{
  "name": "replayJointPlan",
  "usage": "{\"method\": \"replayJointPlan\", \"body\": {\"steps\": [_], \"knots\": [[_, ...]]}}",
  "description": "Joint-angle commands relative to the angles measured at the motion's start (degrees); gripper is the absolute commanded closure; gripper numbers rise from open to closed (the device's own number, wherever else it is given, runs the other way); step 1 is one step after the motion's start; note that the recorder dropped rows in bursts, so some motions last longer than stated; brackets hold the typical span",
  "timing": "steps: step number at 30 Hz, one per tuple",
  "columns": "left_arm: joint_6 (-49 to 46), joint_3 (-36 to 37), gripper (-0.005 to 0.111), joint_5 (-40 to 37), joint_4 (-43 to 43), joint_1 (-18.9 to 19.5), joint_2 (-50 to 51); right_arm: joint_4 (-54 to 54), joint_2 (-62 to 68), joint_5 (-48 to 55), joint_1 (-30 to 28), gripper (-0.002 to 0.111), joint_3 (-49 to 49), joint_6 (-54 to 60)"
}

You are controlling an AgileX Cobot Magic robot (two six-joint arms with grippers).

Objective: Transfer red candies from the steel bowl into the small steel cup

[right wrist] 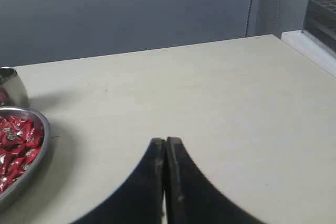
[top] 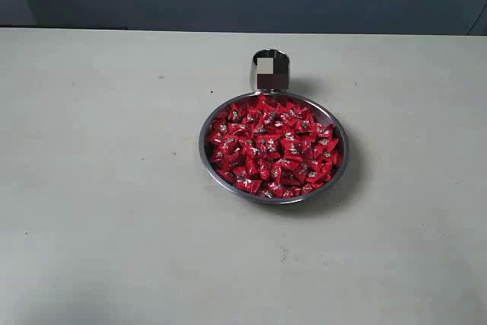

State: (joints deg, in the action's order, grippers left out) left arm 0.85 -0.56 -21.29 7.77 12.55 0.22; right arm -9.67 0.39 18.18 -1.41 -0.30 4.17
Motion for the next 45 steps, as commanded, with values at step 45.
{"method": "replayJointPlan", "body": {"steps": [45], "knots": [[0.2,0.3,0.106,0.3,-0.2,-0.1,-0.2,0.0,46.2,-6.1,-0.1,0.109,-32.7,0.1]]}}
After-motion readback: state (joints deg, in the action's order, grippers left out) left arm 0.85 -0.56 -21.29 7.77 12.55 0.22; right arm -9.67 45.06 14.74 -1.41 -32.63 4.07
